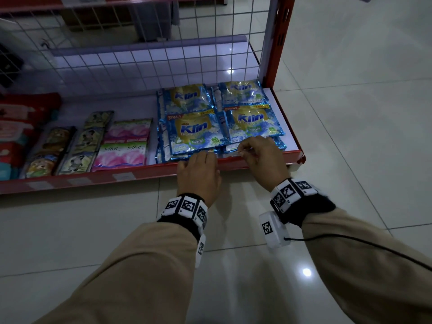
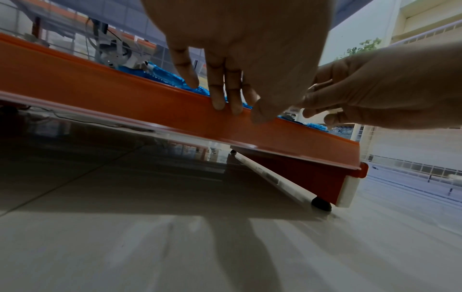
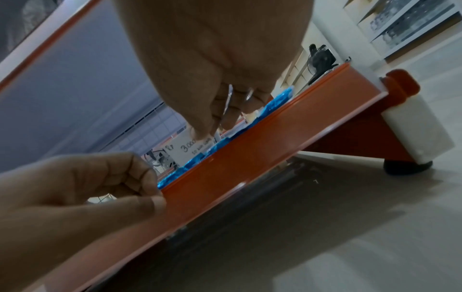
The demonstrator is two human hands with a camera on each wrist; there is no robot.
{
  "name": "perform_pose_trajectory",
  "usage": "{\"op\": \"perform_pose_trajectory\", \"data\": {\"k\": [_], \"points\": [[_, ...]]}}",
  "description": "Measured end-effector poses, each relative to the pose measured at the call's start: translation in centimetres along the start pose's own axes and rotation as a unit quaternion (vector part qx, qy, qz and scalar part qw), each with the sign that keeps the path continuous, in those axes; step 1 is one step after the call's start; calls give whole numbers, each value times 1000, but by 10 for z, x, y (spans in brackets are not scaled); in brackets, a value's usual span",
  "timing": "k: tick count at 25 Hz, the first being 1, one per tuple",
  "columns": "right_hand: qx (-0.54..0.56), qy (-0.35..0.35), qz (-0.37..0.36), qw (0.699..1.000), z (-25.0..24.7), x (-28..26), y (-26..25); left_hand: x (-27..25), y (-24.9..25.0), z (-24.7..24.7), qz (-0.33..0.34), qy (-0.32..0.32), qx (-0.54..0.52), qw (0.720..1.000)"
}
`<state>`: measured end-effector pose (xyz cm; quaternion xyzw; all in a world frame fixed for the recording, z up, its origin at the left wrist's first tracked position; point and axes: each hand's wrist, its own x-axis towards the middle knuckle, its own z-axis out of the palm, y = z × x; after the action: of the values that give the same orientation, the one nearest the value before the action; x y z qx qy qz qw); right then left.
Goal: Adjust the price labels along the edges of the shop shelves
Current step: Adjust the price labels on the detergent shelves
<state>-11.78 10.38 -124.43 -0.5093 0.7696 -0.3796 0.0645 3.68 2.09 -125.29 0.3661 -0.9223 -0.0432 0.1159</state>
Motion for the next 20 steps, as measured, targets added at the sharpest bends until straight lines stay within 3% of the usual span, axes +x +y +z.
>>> {"op": "perform_pose_trajectory", "data": {"k": [4,8,13,20], "points": [[-29,-18,-22,999,12,-1,-6,1,-4,1,-19,2,-35,999],[-51,-28,-30,998,12,-1,-2,-1,-10,6,26,-11,-30,999],[-83,-32,-67,994,14,-6,0,-3,-11,12,35,3,-2,999],[-210,-78,-103,969,11,-8,1,-2,-8,15,29,2,21,999]]}}
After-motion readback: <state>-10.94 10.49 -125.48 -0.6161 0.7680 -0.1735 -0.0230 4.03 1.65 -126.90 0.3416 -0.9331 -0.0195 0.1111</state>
